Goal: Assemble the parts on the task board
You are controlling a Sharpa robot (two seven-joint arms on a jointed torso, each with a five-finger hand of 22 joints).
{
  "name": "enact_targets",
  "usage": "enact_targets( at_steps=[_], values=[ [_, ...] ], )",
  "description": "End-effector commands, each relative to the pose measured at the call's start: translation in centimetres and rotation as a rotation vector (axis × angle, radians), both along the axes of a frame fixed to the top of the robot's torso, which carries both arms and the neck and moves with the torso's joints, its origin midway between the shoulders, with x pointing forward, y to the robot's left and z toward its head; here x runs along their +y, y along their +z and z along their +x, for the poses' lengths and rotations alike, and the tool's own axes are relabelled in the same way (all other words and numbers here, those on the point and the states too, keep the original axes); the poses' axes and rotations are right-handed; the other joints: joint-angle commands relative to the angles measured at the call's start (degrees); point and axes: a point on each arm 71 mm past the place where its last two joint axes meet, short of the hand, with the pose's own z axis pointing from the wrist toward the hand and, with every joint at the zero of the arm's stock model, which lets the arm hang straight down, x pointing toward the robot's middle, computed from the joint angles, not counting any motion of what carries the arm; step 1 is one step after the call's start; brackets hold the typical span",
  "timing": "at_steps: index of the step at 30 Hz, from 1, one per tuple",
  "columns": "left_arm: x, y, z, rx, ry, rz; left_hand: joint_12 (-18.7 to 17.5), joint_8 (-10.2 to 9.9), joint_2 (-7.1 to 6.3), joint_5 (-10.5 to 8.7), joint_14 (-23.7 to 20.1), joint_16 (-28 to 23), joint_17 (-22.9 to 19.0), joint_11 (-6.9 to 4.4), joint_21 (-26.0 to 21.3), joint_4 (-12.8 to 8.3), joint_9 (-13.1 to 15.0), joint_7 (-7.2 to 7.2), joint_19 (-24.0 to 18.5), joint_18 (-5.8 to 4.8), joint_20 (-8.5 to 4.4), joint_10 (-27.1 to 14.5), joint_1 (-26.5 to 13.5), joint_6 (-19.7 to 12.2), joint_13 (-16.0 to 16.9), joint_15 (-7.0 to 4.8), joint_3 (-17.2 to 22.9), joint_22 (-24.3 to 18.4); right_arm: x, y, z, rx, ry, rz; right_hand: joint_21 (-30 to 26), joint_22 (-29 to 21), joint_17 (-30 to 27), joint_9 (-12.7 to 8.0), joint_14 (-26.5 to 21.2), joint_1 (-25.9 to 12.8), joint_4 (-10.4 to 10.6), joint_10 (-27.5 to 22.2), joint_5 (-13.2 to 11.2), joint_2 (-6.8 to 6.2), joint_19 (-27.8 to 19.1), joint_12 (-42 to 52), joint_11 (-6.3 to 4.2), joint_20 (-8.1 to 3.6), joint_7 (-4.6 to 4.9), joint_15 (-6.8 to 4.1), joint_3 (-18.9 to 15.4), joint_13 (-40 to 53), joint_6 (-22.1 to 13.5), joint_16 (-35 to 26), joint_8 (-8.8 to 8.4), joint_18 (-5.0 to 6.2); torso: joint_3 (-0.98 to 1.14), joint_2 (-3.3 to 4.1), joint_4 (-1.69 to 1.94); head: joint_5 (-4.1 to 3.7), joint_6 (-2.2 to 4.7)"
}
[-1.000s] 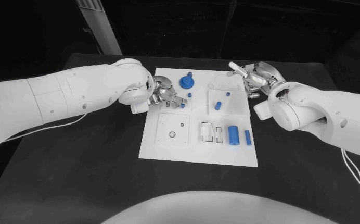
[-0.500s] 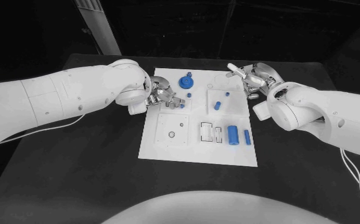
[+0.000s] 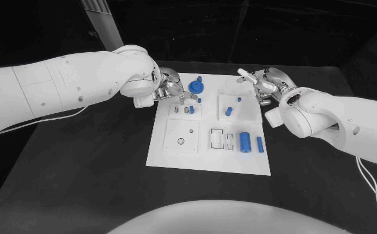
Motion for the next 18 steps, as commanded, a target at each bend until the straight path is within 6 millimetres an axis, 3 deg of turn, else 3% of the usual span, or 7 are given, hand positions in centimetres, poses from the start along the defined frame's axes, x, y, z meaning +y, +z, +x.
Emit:
enact_targets(
  at_steps=[1,7,11,18],
  values=[
    [-0.1,0.0,-0.1,0.031,-0.024,0.045,0.1,-0.4,0.01,-0.46,5.8,0.1,15.1,-0.3,0.2,0.0,0.3,-0.09,6.0,-0.38,-0.55,6.0,-0.8,0.2,15.0,-0.44,-0.4,15.1,0.1,0.0,0.0,0.005,0.008,-0.009,0.1,9.4,15.1,0.1,6.0,0.5,0.0,6.2,0.0,0.0,0.4,0.1,0.01,-0.11,-0.03,-0.03,-0.5,15.1,-0.6,0.1,0.46,0.85,-0.08,0.14,0.0,-0.33,0.0],
    [-0.5,0.0,0.1,0.061,-0.035,0.089,0.1,-0.7,0.77,-0.67,5.8,0.1,15.1,-0.3,0.2,0.0,0.8,-0.1,6.0,-0.38,-0.56,6.0,-1.7,0.3,15.0,-0.44,-0.7,15.1,0.1,0.0,0.0,0.009,0.005,-0.012,0.0,9.4,15.1,0.1,6.0,0.8,-0.1,6.2,0.0,0.06,0.3,0.1,0.0,-0.13,-0.04,-0.05,-0.6,15.1,-0.7,0.1,0.72,0.87,0.0,0.09,-0.04,-0.24,-0.25],
    [-0.8,-0.1,0.3,0.079,-0.042,0.111,0.1,-1.0,1.26,1.07,5.8,0.1,15.1,-0.35,0.2,0.0,1.5,-0.15,6.0,-0.38,-0.57,6.0,-2.1,0.5,15.0,-0.47,-1.0,15.1,0.2,0.0,0.0,0.012,0.004,-0.013,0.0,9.4,15.1,0.1,6.0,0.9,-0.1,6.2,0.0,0.07,0.3,0.1,0.0,-0.13,-0.04,-0.05,-0.6,15.1,-0.7,0.1,0.77,0.87,-0.02,0.13,0.0,-0.31,-0.33],
    [-1.9,-0.2,0.4,0.09,-0.046,0.142,0.1,-1.3,1.94,1.53,5.8,0.1,15.1,-0.36,0.2,0.0,2.0,-0.17,6.0,-0.38,-0.58,6.0,-3.0,0.6,15.0,-0.48,-1.4,15.1,0.3,-0.1,0.0,0.015,0.006,-0.014,0.0,9.4,15.1,0.2,6.0,1.3,-0.1,6.2,0.1,0.17,0.4,0.1,-0.02,-0.15,-0.06,-0.07,-0.7,15.1,-0.9,0.1,1.05,0.87,-0.03,0.1,-0.02,-0.42,-0.55]
  ],
)
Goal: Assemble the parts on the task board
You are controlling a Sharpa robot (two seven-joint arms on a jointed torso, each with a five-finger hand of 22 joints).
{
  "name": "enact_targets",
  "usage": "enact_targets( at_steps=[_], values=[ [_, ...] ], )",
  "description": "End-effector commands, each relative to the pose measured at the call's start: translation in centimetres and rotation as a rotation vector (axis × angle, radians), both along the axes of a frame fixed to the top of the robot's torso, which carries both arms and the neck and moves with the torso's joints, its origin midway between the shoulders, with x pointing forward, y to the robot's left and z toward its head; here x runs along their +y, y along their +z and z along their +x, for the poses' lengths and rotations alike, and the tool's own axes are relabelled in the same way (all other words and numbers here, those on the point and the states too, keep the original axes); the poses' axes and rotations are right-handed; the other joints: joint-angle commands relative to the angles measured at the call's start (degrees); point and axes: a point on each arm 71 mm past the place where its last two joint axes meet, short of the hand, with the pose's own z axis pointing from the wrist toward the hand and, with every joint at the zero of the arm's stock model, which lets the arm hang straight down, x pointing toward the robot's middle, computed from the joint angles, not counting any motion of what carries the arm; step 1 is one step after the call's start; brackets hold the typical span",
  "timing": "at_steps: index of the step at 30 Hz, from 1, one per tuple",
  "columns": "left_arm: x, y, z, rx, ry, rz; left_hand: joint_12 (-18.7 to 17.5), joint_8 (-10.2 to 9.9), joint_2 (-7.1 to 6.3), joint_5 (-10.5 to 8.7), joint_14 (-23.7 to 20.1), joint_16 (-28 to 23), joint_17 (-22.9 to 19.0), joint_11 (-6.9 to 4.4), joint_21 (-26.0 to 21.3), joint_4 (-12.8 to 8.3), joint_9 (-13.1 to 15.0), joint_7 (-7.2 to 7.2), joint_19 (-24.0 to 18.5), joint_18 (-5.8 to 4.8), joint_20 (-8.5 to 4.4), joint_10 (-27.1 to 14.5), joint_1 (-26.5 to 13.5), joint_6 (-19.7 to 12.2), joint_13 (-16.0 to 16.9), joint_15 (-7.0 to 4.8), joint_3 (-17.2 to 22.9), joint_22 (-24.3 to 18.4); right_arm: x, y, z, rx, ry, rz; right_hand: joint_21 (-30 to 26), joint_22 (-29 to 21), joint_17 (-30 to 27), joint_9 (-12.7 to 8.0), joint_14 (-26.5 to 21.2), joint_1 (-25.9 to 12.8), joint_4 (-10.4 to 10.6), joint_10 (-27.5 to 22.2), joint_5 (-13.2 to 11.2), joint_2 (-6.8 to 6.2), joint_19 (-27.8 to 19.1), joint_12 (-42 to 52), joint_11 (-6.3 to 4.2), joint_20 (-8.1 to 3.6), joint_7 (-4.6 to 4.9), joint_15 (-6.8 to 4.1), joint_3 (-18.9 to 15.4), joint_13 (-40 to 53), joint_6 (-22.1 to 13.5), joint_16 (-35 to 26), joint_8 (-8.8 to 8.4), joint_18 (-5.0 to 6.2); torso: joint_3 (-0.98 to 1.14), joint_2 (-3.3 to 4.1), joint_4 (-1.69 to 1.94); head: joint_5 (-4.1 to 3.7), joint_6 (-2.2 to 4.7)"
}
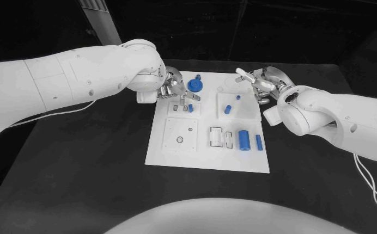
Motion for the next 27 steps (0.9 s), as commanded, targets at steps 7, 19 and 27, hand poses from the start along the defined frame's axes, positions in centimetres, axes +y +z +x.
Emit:
enact_targets(
  at_steps=[7,19,27],
  values=[
    [-0.5,-0.3,0.0,0.045,-0.014,0.064,0.1,-1.1,1.43,2.2,6.1,0.1,15.1,-0.42,0.2,-0.1,1.0,-0.01,5.8,-0.38,-0.4,6.0,-0.9,0.6,15.1,-0.31,-0.4,15.1,0.4,0.1,0.0,0.001,0.011,-0.003,-0.1,9.3,15.1,0.2,6.0,1.4,-0.1,6.2,0.2,0.3,0.4,0.1,-0.06,-0.19,-0.13,-0.11,-0.5,15.1,-0.5,0.1,0.78,0.88,0.0,-0.03,-0.08,-0.31,-0.15],
    [-1.3,-0.9,0.2,0.077,-0.014,0.066,0.1,-1.8,1.74,4.2,6.1,0.1,15.1,-0.49,0.2,-0.2,1.8,-0.08,5.8,-0.38,-0.45,6.0,0.2,0.7,15.1,-0.36,-0.3,15.1,0.6,0.1,0.0,0.002,0.013,-0.003,-0.2,9.3,15.1,0.2,6.0,1.9,-0.1,6.2,0.3,0.46,0.4,0.1,-0.09,-0.22,-0.16,-0.14,-0.6,15.1,-0.7,0.1,1.12,0.89,0.01,-0.11,0.14,-0.31,-0.39],
    [-1.5,-1.1,0.3,0.083,-0.016,0.069,0.1,-2.4,2.0,4.79,6.1,0.1,15.1,-0.59,0.2,-0.2,2.5,-0.19,5.8,-0.38,-0.5,6.0,2.7,0.7,15.1,-0.45,0.5,15.1,0.7,0.1,0.0,0.0,0.014,-0.002,-0.2,9.3,15.1,0.2,6.0,1.9,-0.1,6.2,0.3,0.49,0.4,0.1,-0.09,-0.22,-0.16,-0.14,-0.6,15.1,-0.7,0.1,1.17,0.89,-0.01,-0.12,0.11,-0.42,-0.56]
  ],
)
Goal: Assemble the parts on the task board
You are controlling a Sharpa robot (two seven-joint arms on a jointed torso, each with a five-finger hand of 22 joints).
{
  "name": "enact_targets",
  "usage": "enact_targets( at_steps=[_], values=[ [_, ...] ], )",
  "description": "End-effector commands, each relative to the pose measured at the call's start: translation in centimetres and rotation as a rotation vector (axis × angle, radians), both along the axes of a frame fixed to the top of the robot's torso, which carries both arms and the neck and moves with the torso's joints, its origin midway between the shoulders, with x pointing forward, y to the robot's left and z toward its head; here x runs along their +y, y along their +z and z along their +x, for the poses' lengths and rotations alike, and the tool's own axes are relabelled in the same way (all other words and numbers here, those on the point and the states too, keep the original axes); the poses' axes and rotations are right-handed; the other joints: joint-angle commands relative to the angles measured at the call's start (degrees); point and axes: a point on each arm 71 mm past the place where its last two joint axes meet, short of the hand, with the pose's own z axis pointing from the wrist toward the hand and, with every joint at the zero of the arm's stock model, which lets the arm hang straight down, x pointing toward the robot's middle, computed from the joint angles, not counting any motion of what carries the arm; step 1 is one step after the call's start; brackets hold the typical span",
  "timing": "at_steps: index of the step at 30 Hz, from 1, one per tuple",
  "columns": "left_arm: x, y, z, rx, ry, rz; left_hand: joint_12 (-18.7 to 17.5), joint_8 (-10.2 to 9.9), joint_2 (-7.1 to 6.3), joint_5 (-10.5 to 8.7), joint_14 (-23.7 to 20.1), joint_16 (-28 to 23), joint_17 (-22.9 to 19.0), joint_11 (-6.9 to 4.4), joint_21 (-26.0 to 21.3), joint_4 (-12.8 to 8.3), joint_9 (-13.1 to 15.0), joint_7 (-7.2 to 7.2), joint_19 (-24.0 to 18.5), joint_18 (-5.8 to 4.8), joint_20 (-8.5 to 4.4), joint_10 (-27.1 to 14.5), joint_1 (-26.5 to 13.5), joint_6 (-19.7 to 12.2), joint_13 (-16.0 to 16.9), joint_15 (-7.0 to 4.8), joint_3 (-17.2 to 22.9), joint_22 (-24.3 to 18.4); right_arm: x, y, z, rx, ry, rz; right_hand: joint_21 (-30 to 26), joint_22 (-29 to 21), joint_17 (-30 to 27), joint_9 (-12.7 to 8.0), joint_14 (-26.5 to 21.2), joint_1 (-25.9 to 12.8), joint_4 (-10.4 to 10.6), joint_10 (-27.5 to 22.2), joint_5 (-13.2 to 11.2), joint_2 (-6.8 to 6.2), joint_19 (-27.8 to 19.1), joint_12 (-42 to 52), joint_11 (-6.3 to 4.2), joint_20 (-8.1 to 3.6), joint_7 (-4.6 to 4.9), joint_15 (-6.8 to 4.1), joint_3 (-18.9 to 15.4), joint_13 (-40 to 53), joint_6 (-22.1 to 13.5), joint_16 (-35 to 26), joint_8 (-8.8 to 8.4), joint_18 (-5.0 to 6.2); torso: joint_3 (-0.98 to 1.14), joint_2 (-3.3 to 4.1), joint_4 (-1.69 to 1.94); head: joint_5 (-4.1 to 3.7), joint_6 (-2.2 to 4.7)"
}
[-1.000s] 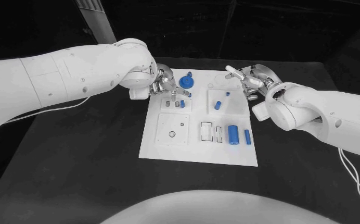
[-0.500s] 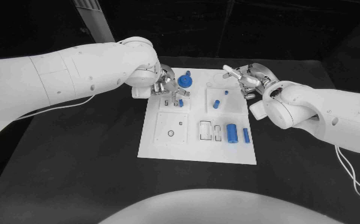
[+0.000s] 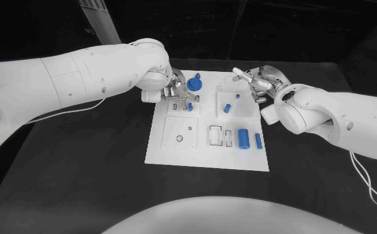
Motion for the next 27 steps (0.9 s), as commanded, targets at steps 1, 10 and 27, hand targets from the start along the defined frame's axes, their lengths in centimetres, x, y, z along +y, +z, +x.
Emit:
enact_targets(
  at_steps=[1,10,27],
  values=[
    [-0.08,-0.12,-0.06,0.022,-0.005,0.012,0.1,-0.6,0.17,0.59,6.1,0.1,15.1,-0.58,0.2,-0.1,0.4,-0.21,6.0,-0.37,-0.32,6.0,1.6,0.3,15.1,-0.47,0.7,15.1,0.1,0.14,0.0,-0.008,0.004,-0.001,-0.2,9.3,15.1,0.1,6.0,0.5,-0.1,6.2,0.3,0.0,0.4,0.1,-0.09,-0.22,0.03,-0.15,-0.3,15.1,-0.5,0.1,0.19,0.89,-0.01,-0.01,0.0,-0.15,-0.1],
    [-0.52,-0.61,-0.03,0.029,-0.005,0.015,0.1,-1.3,0.68,1.81,6.1,0.1,15.1,-0.67,0.2,-0.1,1.1,-0.29,6.0,-0.37,-0.39,6.0,3.6,0.3,15.1,-0.55,1.5,15.1,0.12,0.2,-0.02,-0.014,0.002,0.001,-0.2,9.3,15.1,0.1,6.0,0.5,-0.1,6.2,0.3,0.03,0.4,0.1,-0.09,-0.23,0.03,-0.15,-0.3,15.1,-0.5,0.1,0.22,0.9,-0.02,0.04,-0.06,-0.21,-0.21],
    [-0.81,-0.92,-0.01,0.035,-0.002,0.027,0.1,-1.5,1.0,2.24,6.1,0.1,15.1,-0.7,0.2,0.0,1.3,-0.31,6.0,-0.37,-0.42,6.0,4.1,0.3,15.1,-0.58,1.9,15.1,0.31,0.22,-0.06,-0.014,0.007,0.003,-0.2,9.3,15.1,0.1,6.0,0.6,0.0,6.2,0.3,0.12,0.4,0.1,-0.11,-0.24,0.02,-0.16,-0.3,15.1,-0.5,0.1,0.31,0.89,-0.02,-0.03,-0.01,-0.21,-0.43]
  ],
)
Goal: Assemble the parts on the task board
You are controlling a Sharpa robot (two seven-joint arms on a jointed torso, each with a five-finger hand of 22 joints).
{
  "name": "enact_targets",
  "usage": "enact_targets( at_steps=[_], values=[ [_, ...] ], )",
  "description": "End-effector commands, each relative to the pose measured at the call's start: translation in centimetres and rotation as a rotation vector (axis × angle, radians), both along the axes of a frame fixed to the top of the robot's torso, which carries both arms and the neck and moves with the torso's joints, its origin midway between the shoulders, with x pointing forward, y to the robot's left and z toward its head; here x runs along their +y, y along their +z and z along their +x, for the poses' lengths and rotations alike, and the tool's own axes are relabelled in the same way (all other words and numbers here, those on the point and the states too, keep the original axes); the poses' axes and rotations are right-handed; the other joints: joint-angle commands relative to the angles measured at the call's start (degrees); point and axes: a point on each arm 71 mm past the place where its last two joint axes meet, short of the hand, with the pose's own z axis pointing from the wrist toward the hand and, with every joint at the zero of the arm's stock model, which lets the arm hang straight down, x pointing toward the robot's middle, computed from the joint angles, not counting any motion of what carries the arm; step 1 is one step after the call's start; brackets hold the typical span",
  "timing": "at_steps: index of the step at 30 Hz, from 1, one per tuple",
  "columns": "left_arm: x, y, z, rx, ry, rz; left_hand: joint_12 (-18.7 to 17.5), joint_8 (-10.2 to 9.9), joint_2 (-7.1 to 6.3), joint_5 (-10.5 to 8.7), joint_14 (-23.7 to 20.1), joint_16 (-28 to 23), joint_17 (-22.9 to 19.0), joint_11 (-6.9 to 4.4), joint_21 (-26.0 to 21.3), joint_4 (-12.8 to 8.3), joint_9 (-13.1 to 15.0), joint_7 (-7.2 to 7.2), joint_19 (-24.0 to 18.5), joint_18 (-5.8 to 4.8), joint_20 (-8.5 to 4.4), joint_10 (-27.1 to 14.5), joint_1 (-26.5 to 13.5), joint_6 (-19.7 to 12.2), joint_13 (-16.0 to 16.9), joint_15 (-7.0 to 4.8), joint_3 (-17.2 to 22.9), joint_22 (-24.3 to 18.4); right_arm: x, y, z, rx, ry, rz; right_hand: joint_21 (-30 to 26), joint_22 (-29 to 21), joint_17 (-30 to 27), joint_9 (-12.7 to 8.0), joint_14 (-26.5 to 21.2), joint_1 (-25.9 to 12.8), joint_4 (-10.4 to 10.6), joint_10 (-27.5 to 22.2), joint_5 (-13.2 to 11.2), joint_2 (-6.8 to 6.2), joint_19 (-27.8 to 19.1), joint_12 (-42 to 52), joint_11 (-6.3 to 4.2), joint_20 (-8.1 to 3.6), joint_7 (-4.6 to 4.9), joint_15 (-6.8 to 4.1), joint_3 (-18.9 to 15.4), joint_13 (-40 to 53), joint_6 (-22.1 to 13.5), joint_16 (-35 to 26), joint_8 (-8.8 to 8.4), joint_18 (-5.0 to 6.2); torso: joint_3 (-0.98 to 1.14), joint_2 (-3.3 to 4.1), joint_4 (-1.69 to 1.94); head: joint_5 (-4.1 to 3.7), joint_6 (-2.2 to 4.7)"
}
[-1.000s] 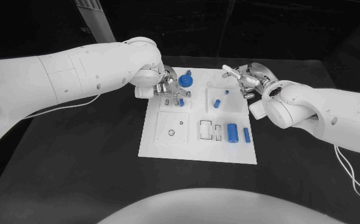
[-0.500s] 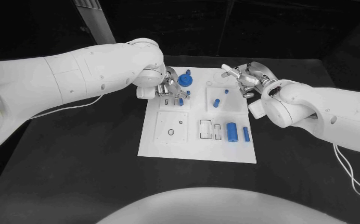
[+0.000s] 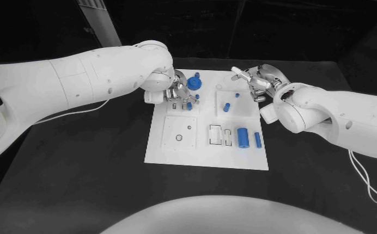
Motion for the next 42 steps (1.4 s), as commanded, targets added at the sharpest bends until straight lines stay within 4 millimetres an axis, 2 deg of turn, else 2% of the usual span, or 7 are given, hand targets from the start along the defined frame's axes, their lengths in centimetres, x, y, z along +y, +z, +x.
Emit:
enact_targets(
  at_steps=[1,7,13,22,26,32,42],
  values=[
    [0.03,-0.02,-0.04,0.012,-0.001,0.015,0.1,-0.4,0.09,0.31,5.9,0.1,15.1,-0.31,0.2,-0.1,0.1,-0.11,6.0,-0.37,-0.42,6.0,0.7,0.1,15.1,-0.38,0.4,15.1,0.15,0.18,0.0,-0.012,0.004,0.002,-0.2,9.3,15.1,0.1,6.0,0.6,0.0,6.2,0.3,0.12,0.2,0.1,-0.11,-0.02,0.02,-0.16,-0.3,15.1,-0.5,0.1,0.31,0.89,0.0,-0.05,-0.02,0.02,0.0],
    [0.1,-0.06,0.01,0.013,0.001,0.017,0.1,-0.8,0.58,0.92,5.9,0.1,15.1,-0.38,0.2,-0.2,0.5,-0.2,6.0,-0.37,-0.47,6.0,1.9,0.1,15.1,-0.44,1.2,15.1,0.14,0.18,0.0,-0.012,0.003,0.001,-0.2,9.3,15.1,0.1,6.0,0.6,0.0,6.2,0.3,0.14,0.2,0.1,-0.11,-0.03,0.02,-0.16,-0.3,15.1,-0.5,0.1,0.32,0.89,-0.01,-0.04,-0.04,-0.11,0.08],
    [0.17,-0.12,0.07,0.014,0.001,0.013,0.1,-2.0,-0.84,6.12,5.9,0.1,15.1,-0.57,0.2,-0.3,1.4,-0.38,6.0,-0.37,-0.67,6.0,7.0,0.2,15.1,-0.64,3.8,15.1,0.1,0.17,0.0,-0.011,-0.002,0.0,-0.2,9.3,15.1,0.1,6.0,0.6,0.0,6.2,0.4,0.27,0.1,0.1,-0.11,-0.03,0.02,-0.17,-0.3,15.1,-0.6,0.1,0.41,0.9,0.05,-0.04,-0.01,-0.15,0.19],
    [0.13,-0.16,0.12,0.012,0.0,0.005,0.1,-2.3,-1.45,6.45,5.9,0.1,15.1,-0.56,0.2,-0.2,1.7,-0.35,6.0,-0.37,-0.7,6.0,7.8,0.3,15.1,-0.68,4.3,15.1,0.09,0.17,-0.12,-0.004,-0.007,-0.002,-0.2,9.2,15.1,0.1,6.0,0.7,0.0,6.2,0.4,0.34,0.1,0.1,-0.12,-0.04,0.01,-0.18,-0.4,15.1,-0.6,0.1,0.48,0.91,0.01,0.07,0.05,-0.45,0.32],
    [0.13,-0.16,0.19,0.012,0.0,0.003,0.1,-2.3,-1.48,6.43,5.9,0.1,15.1,-0.56,0.2,-0.2,1.7,-0.34,6.0,-0.37,-0.71,6.0,7.8,0.3,15.1,-0.67,4.3,15.1,0.05,0.17,-0.13,-0.004,-0.012,-0.003,-0.6,9.1,15.1,0.2,6.0,2.1,0.0,6.2,3.3,0.56,0.0,0.1,-0.21,-0.14,-0.04,-0.25,-0.6,15.1,-1.0,0.1,1.34,0.99,-0.01,-0.01,-0.05,-0.31,-0.09],
    [0.07,-0.16,0.19,0.013,-0.003,0.002,0.1,-2.4,-1.4,6.54,5.9,0.1,15.1,-0.55,0.2,-0.2,1.8,-0.37,6.0,-0.37,-0.71,6.0,8.1,0.3,15.1,-0.67,4.6,15.1,-0.05,0.16,-0.11,-0.003,-0.019,-0.005,-0.7,9.0,15.1,0.2,6.0,2.5,0.0,6.2,3.8,0.68,0.0,0.1,-0.21,-0.16,-0.07,-0.27,-0.7,15.1,-1.1,0.1,1.6,1.0,-0.05,0.03,0.02,-0.48,-0.14],
    [-0.23,-0.17,0.11,0.012,-0.009,-0.003,0.1,-3.4,-2.37,11.54,5.9,0.1,15.1,-0.67,0.2,-0.3,2.9,-0.48,6.0,-0.37,-0.84,6.0,11.3,0.5,15.1,-0.82,8.2,15.1,-0.14,0.13,-0.1,0.0,-0.026,-0.01,-0.8,9.0,15.1,0.2,6.0,4.5,0.0,6.2,5.8,1.24,0.0,0.1,-0.26,-0.22,-0.11,-0.33,-0.7,15.1,-1.6,0.1,2.62,1.02,-0.01,-0.02,-0.02,-0.72,-0.43]
  ],
)
